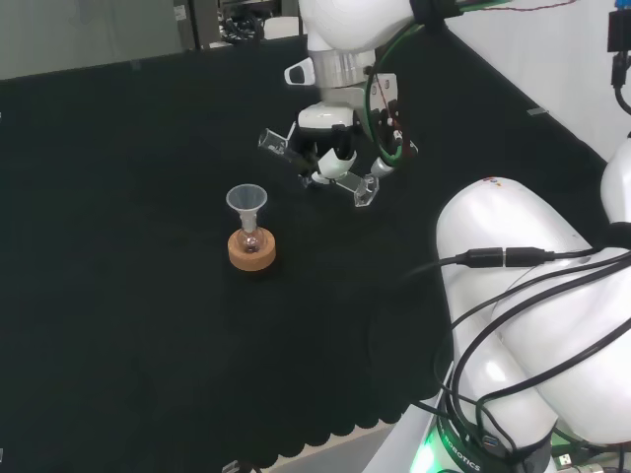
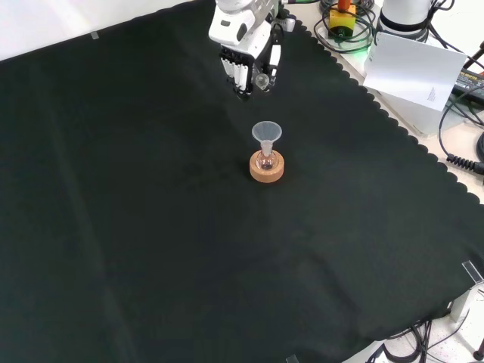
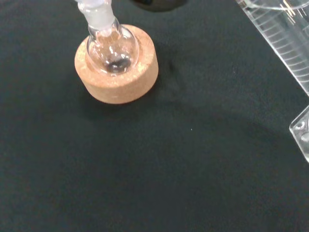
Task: Pour the water from the graduated cylinder into the round-bottom flask.
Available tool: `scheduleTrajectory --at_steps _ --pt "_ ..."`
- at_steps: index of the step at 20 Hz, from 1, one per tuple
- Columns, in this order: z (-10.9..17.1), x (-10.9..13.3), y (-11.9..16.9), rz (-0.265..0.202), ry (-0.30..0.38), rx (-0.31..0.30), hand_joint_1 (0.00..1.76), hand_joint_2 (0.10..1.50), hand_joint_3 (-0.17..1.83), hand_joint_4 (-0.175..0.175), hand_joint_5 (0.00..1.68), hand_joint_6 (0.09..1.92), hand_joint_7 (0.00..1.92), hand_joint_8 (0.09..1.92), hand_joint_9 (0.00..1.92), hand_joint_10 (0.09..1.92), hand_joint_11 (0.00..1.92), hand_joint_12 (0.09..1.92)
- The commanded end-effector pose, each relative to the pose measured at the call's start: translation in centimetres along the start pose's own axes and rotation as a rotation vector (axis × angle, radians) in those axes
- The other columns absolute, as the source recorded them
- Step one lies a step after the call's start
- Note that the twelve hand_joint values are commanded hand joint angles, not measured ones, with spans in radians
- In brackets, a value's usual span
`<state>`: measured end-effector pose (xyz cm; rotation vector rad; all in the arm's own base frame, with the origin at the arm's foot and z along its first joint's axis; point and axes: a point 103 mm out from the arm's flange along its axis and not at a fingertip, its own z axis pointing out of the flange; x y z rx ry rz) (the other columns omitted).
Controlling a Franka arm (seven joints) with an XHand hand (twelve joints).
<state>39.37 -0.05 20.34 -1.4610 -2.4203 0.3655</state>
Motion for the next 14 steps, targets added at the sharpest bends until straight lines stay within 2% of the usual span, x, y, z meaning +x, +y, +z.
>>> scheduleTrajectory --at_steps 1,7,9,14 --pt "-0.16 0.20 0.08 0.004 -0.091 0.111 1.14 1.16 0.00 -0.163 0.91 1.12 1.36 0.34 1.60 0.09 1.42 0.65" --pt "0.31 0.94 0.32 -0.001 -0.134 0.168 1.14 1.16 0.00 -0.161 0.91 1.11 1.41 0.30 1.62 0.09 1.43 0.64" --pt "0.40 0.96 0.42 -0.002 -0.128 0.197 1.14 1.16 0.00 -0.161 0.91 1.11 1.42 0.28 1.63 0.09 1.43 0.64" --pt "0.43 0.90 0.47 0.003 -0.143 0.221 1.14 1.16 0.00 -0.160 0.91 1.12 1.44 0.28 1.64 0.09 1.44 0.64"
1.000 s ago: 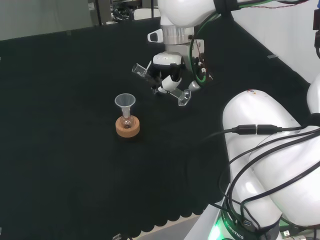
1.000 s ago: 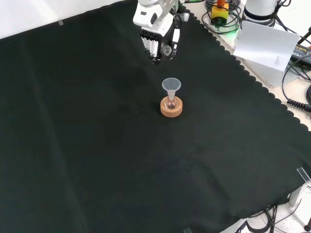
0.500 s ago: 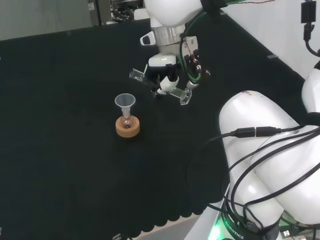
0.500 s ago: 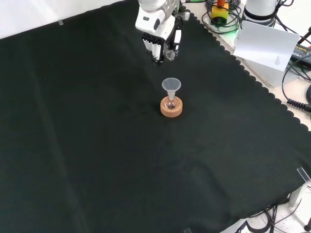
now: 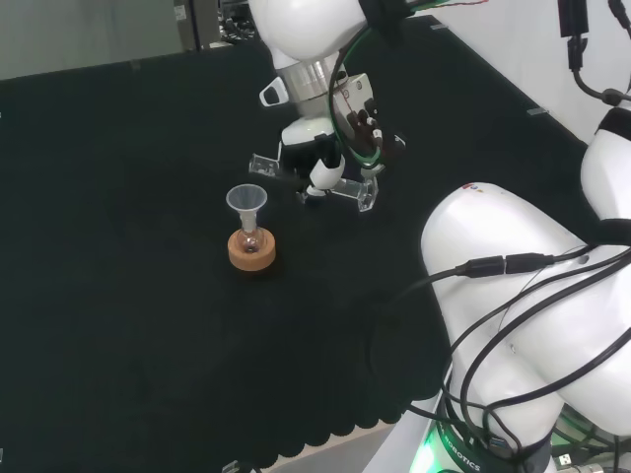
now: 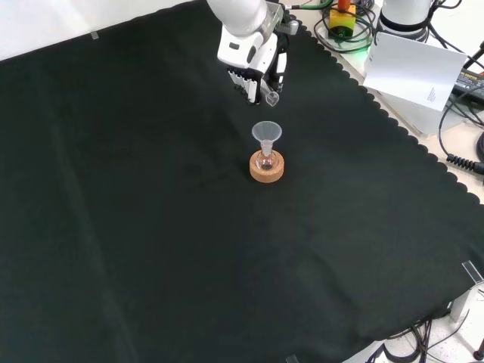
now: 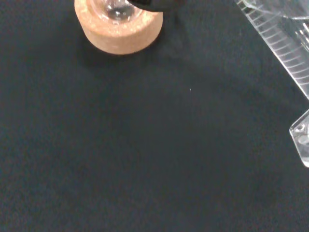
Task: Pour the water from the graduated cylinder into the round-bottom flask.
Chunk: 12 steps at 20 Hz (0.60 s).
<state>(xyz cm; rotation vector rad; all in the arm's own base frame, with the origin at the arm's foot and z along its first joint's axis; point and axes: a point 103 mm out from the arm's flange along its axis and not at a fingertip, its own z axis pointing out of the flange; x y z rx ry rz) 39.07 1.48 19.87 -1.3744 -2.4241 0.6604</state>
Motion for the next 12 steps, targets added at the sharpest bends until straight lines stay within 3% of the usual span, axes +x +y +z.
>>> scheduleTrajectory --at_steps 1,12 --pt "0.05 -0.55 -0.15 0.023 -0.020 0.053 1.13 1.16 0.00 -0.156 0.91 1.12 1.44 0.27 1.64 0.09 1.44 0.64" --pt "-0.02 -0.53 0.14 0.031 -0.051 0.136 1.13 1.16 0.00 -0.151 0.91 1.12 1.45 0.25 1.64 0.09 1.44 0.63"
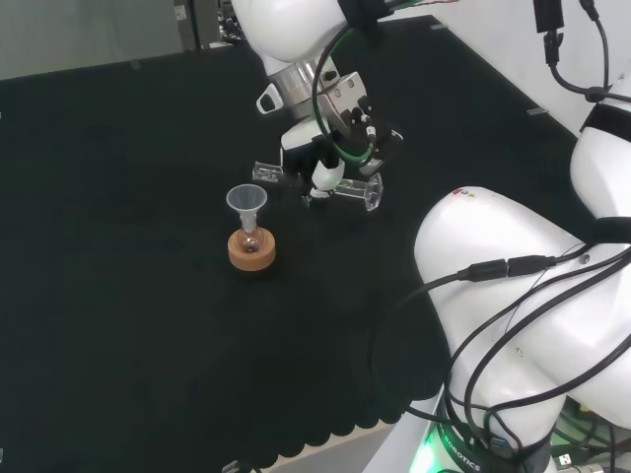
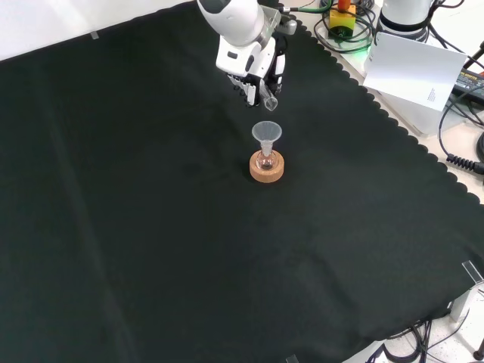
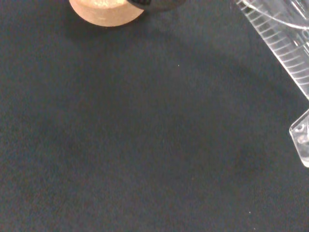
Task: Pour the water from the graduated cylinder into the round-bottom flask.
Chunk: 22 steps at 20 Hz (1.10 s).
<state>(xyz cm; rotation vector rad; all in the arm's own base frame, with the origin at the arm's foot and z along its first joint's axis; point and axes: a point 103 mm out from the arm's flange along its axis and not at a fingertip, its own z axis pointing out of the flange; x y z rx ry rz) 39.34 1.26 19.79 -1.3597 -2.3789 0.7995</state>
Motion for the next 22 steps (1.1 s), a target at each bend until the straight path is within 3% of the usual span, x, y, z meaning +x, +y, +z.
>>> scheduleTrajectory --at_steps 1,11,22 --pt "0.0 -0.2 0.0 0.015 -0.017 0.049 1.13 1.16 0.00 -0.151 0.91 1.12 1.45 0.25 1.64 0.09 1.44 0.63" --pt "-0.5 0.4 0.2 0.046 -0.110 0.139 1.13 1.16 0.00 -0.150 0.91 1.12 1.45 0.24 1.64 0.09 1.44 0.63" --pt "-0.6 0.9 0.5 0.054 -0.132 0.173 1.13 1.16 0.00 -0.148 0.91 1.11 1.46 0.23 1.64 0.09 1.44 0.62"
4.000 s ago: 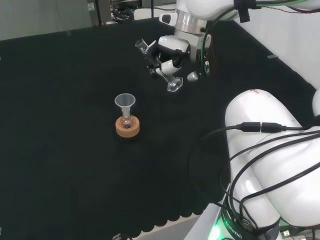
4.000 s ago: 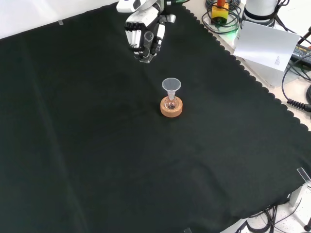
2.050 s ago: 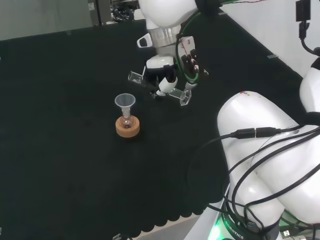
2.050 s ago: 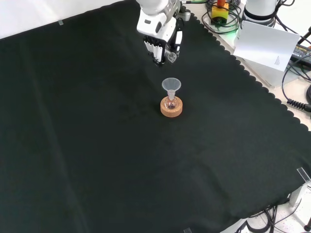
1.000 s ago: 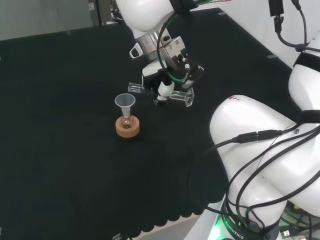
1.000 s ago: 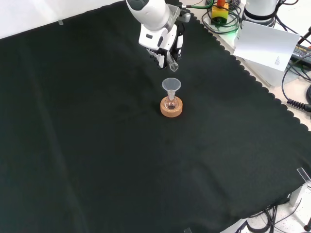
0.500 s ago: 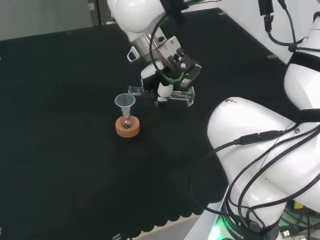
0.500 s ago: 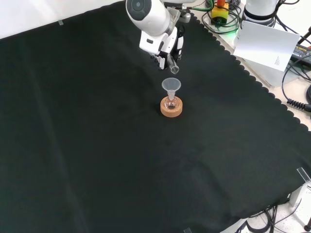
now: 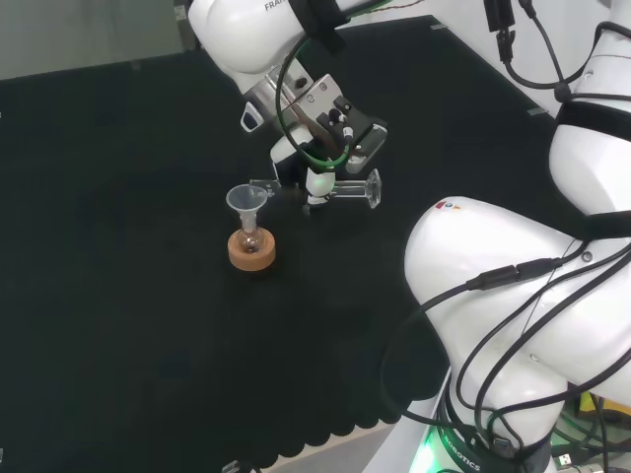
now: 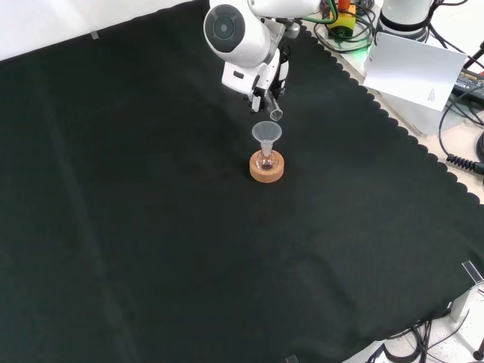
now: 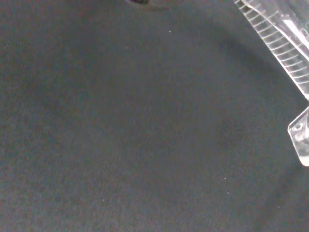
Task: Pour the water from the graduated cylinder into the round-bottom flask.
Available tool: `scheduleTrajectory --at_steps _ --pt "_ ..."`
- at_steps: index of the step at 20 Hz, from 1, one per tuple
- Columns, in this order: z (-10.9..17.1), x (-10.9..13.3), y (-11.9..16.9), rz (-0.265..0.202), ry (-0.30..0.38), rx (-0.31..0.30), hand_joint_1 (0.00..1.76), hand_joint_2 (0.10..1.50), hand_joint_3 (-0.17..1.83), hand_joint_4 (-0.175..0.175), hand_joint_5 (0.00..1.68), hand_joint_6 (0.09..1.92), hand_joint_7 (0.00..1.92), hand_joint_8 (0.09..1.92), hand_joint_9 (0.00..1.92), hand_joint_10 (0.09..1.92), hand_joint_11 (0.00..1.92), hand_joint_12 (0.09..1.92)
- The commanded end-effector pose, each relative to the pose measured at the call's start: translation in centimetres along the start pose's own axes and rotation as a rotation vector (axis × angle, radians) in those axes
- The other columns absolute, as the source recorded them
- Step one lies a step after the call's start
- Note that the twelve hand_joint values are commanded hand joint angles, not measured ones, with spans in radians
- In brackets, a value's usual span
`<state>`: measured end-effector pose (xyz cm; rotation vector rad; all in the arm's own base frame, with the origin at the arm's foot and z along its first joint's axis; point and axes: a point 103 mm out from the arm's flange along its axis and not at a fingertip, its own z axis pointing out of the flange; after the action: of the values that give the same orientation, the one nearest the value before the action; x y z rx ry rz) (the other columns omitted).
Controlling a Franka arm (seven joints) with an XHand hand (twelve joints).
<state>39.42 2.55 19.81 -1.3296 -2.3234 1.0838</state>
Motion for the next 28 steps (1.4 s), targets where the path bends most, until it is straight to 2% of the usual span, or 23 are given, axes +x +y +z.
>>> scheduleTrajectory --at_steps 1,14,20,28 --pt "-0.2 -0.2 -0.1 0.020 -0.015 0.016 1.13 1.16 0.00 -0.148 0.91 1.11 1.46 0.23 1.64 0.09 1.44 0.62" --pt "-1.1 -0.4 -0.1 0.057 -0.043 0.065 1.13 1.16 0.00 -0.146 0.92 1.11 1.46 0.23 1.65 0.09 1.44 0.62" --pt "-1.3 -0.6 -0.2 0.059 -0.044 0.069 1.13 1.16 0.00 -0.146 0.92 1.11 1.46 0.22 1.65 0.09 1.44 0.62" --pt "-1.2 -0.6 0.0 0.085 -0.055 0.125 1.13 1.16 0.00 -0.147 0.91 1.11 1.46 0.22 1.65 0.09 1.44 0.62"
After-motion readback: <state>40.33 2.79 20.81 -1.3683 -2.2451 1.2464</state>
